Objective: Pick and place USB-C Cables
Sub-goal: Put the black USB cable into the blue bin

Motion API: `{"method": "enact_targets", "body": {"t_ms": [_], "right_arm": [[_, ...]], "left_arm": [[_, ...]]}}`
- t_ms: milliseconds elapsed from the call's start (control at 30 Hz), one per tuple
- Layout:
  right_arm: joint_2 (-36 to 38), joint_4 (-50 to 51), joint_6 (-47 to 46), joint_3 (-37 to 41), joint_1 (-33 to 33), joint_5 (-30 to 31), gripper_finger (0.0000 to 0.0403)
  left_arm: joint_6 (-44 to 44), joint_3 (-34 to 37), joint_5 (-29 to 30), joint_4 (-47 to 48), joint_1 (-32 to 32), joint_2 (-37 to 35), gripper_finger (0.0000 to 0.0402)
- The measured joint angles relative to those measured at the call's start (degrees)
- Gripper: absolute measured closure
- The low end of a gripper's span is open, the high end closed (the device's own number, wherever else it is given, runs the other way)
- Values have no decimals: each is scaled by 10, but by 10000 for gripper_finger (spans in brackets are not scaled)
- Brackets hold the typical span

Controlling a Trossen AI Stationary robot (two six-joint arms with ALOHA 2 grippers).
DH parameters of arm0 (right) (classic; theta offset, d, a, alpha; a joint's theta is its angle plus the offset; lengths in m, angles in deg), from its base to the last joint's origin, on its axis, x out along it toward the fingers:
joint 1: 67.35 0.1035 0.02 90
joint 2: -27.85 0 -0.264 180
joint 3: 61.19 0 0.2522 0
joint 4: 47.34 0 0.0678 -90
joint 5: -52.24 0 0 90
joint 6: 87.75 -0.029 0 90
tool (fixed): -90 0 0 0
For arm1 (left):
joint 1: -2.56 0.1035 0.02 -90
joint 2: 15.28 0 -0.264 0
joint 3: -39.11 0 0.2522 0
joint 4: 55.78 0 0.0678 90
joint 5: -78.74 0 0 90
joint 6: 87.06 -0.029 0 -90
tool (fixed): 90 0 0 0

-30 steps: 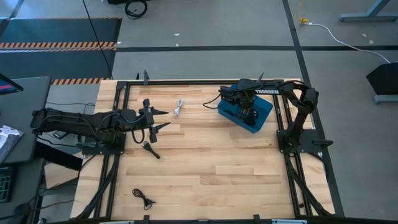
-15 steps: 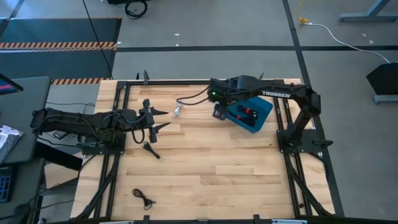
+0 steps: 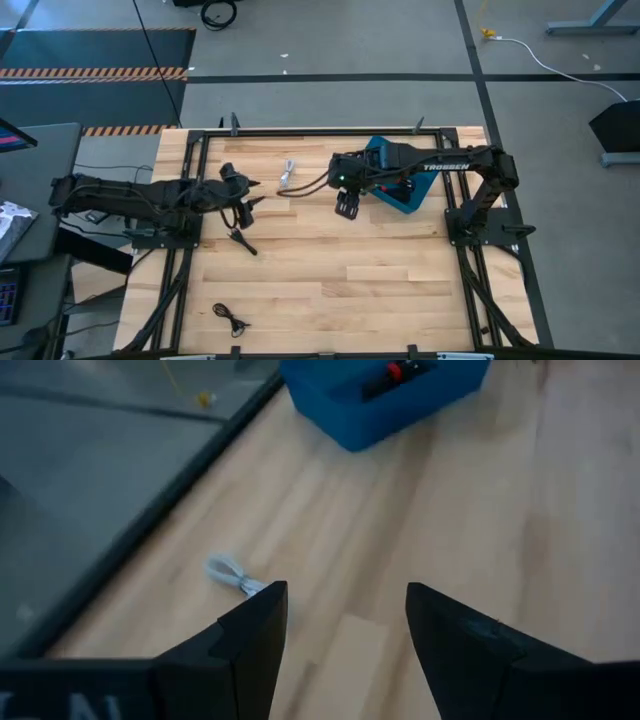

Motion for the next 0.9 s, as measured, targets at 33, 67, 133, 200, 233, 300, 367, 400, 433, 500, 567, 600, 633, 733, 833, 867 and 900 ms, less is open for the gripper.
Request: {"method": "enact_targets", "body": {"t_ms": [33, 67, 133, 200, 233, 300, 367, 400, 433, 500, 567, 600, 633, 733, 833, 867, 900], "right_arm": [[0, -3, 8, 0, 4, 1, 191], [0, -5, 14, 0, 8, 1, 192], [0, -5, 26, 0, 16, 1, 192], [0, -5, 34, 0, 23, 1, 192], [0, -5, 41, 0, 26, 1, 192], [0, -5, 54, 0, 32, 1, 192], [0, -2, 60, 0, 39, 1, 192], [0, 0, 62, 0, 42, 1, 192], [0, 1, 66, 0, 46, 1, 192], [0, 0, 74, 0, 53, 1, 192], [0, -1, 83, 0, 60, 2, 192], [0, -2, 86, 0, 63, 4, 192], [0, -3, 89, 0, 65, 6, 192], [0, -9, 95, 0, 67, 6, 192], [0, -14, 97, 0, 66, 7, 192], [0, -15, 97, 0, 66, 7, 192], [0, -15, 97, 0, 66, 7, 192]], "left_arm": [[19, 0, -2, 6, -3, 1, 189], [30, 0, -7, 13, -7, 0, 189], [44, 0, -37, 16, -18, -1, 189], [51, 0, -88, 20, -30, -3, 189], [51, 0, -117, 20, -38, -3, 189], [51, 0, -160, 34, -55, -3, 189], [55, 0, -170, 65, -77, -3, 189], [62, -2, -172, 88, -90, -3, 189], [62, -10, -172, 120, -101, -2, 189], [64, -37, -164, 186, -125, 7, 189], [64, -75, -144, 251, -146, 20, 189], [63, -96, -133, 283, -157, 29, 189], [62, -120, -123, 311, -166, 40, 189], [59, -173, -111, 382, -184, 82, 189], [46, -191, -118, 430, -197, 137, 189], [38, -191, -122, 442, -201, 155, 189], [31, -190, -123, 450, -204, 175, 189]]}}
